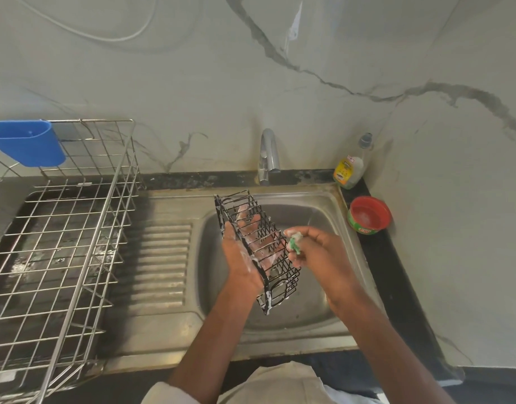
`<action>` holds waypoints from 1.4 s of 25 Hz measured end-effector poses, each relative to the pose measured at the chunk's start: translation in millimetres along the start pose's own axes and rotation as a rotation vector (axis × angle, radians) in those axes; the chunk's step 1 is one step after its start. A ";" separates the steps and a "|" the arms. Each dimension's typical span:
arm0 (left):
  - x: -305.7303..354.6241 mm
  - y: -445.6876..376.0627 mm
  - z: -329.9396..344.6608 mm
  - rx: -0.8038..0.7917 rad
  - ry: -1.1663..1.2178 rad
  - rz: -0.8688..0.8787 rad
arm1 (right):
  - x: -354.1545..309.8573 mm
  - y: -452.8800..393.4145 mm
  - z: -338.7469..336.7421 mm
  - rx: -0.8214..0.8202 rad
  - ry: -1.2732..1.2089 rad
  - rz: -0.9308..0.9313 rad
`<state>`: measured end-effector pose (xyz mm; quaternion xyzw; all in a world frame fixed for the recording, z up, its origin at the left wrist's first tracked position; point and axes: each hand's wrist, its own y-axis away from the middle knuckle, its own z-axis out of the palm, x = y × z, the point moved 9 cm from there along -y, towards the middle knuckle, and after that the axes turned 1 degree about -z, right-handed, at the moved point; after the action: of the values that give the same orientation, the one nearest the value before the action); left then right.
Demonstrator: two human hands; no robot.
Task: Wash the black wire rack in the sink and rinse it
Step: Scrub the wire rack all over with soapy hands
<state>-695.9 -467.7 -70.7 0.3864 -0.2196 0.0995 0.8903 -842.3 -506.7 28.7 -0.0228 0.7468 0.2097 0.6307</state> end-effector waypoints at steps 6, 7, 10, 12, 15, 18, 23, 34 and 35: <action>2.9 -4.4 3.1 -0.028 -0.051 0.028 | -27.8 5.6 0.4 0.111 0.488 -0.329; 2.2 -5.7 3.8 -0.044 -0.061 0.033 | -26.5 3.5 -2.9 0.131 0.482 -0.299; 3.1 -2.5 7.9 -0.044 -0.084 0.064 | -31.8 -17.1 -3.8 0.154 0.567 -0.243; 3.7 1.7 13.6 -0.055 -0.095 0.073 | -38.9 -25.7 14.0 0.090 0.787 -0.268; 2.4 3.6 16.3 -0.079 -0.079 0.052 | -39.3 -9.8 57.6 -0.082 0.989 -0.438; 4.8 4.4 15.3 -0.083 -0.074 0.072 | -39.0 -12.3 36.1 0.025 0.965 -0.413; 5.9 7.3 22.2 -0.129 -0.028 0.061 | -43.0 22.1 62.1 -0.116 0.952 -0.521; 22.1 16.4 25.3 -0.155 -0.021 0.108 | -37.6 38.9 42.8 0.069 0.786 -0.645; 19.4 17.8 25.4 -0.152 -0.029 0.103 | -39.8 29.4 47.1 0.041 0.748 -0.643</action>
<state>-692.9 -474.0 -34.8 0.3073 -0.2590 0.1227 0.9074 -799.1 -473.0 69.5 -0.3134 0.8812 -0.0331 0.3524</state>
